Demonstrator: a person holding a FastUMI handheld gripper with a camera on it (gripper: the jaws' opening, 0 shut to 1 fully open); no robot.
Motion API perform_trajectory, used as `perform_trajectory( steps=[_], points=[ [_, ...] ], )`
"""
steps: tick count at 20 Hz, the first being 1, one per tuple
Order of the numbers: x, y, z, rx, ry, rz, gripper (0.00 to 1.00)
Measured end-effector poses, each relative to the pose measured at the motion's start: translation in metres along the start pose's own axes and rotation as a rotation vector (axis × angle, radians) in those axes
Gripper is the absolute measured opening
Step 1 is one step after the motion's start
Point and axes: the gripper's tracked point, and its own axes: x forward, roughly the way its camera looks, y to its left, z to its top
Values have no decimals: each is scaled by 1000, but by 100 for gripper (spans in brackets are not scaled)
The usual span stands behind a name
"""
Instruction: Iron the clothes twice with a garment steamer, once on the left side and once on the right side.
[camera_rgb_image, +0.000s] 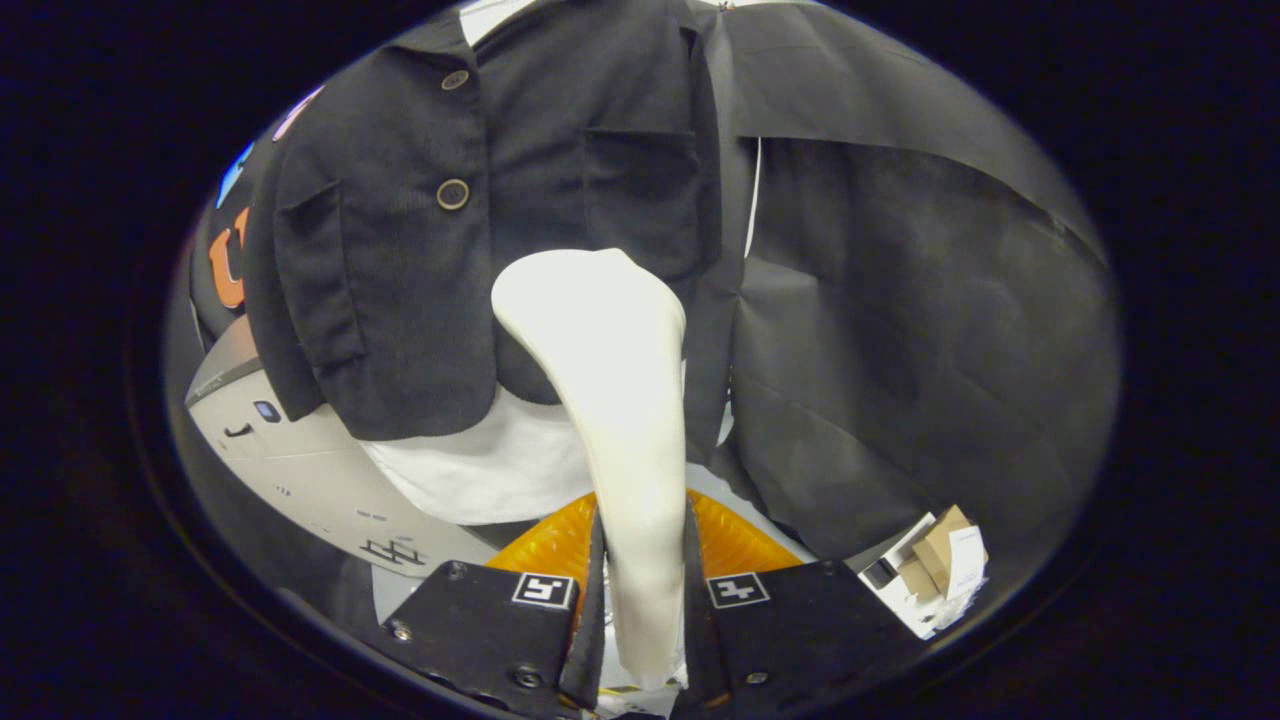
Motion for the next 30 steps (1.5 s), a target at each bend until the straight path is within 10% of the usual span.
perform_trajectory(
  steps=[30],
  points=[
    [-266, 52, -33, -104, -278, 244, 35]
  ],
)
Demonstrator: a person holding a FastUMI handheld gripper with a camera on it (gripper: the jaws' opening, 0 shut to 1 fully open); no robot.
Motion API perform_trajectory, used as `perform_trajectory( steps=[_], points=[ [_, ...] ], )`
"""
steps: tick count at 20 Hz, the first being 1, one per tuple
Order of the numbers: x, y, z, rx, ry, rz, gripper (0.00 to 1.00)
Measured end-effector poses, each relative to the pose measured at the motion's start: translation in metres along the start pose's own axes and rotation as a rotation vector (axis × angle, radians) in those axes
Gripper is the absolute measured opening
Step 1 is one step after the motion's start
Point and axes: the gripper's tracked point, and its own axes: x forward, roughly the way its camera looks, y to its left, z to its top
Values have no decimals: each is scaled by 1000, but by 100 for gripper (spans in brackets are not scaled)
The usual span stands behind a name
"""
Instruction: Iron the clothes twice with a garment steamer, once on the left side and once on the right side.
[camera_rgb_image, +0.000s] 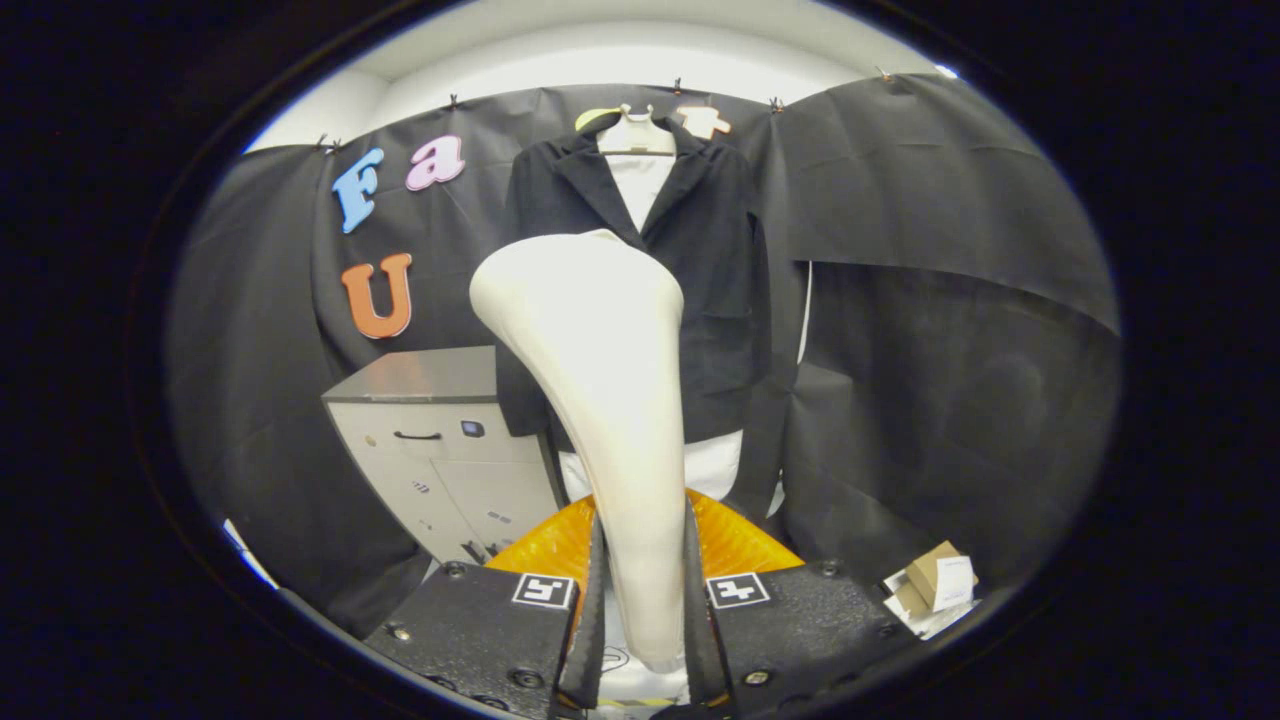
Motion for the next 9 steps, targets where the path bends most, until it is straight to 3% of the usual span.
perform_trajectory(
  steps=[9],
  points=[
    [-25, 38, -17, 7, 4, 45, 35]
  ],
)
